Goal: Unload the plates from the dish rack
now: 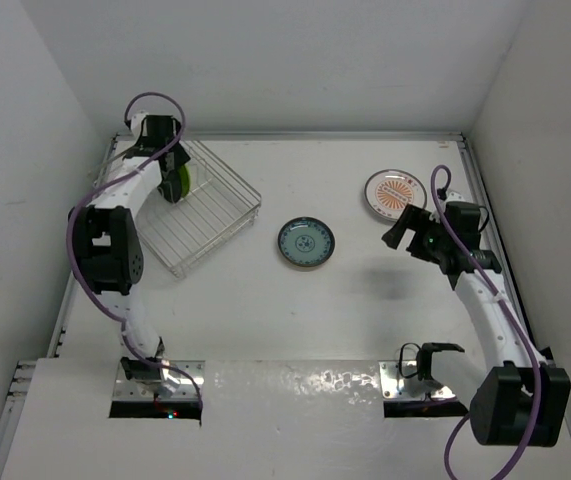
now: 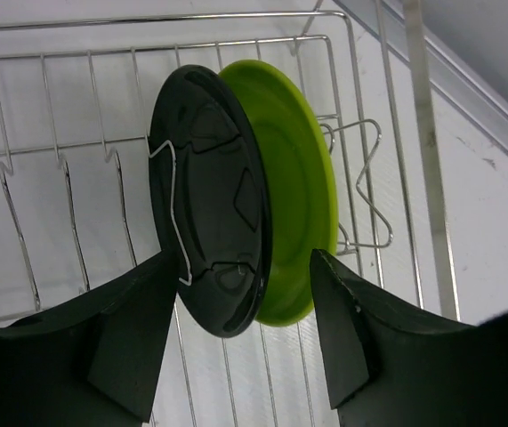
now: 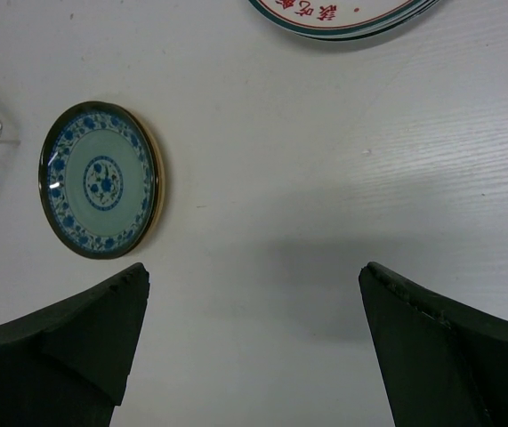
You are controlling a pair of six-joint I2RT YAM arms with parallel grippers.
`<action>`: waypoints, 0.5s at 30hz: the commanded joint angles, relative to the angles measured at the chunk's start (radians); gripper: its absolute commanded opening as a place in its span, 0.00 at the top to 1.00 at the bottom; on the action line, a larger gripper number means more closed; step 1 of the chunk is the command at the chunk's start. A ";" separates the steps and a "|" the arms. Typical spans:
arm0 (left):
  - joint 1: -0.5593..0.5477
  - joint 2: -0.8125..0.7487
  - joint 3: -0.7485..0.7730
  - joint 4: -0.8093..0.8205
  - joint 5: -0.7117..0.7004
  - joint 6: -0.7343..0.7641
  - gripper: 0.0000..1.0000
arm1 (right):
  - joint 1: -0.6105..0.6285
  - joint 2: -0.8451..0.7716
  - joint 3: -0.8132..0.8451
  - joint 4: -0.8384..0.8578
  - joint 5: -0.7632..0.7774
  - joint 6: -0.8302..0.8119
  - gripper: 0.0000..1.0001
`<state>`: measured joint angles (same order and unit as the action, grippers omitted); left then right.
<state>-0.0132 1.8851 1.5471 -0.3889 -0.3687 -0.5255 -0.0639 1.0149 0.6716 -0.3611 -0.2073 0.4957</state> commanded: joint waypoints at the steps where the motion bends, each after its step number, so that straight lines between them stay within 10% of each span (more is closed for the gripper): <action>1: 0.013 0.025 0.062 0.018 0.039 0.016 0.42 | -0.004 -0.006 -0.001 0.073 -0.032 -0.017 0.01; 15: 0.039 0.010 0.045 0.016 0.019 0.035 0.96 | -0.004 -0.035 -0.010 0.067 -0.024 -0.016 0.01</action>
<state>0.0063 1.9495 1.5642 -0.3786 -0.3325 -0.5175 -0.0639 1.0042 0.6640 -0.3298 -0.2218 0.4934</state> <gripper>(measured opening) 0.070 0.985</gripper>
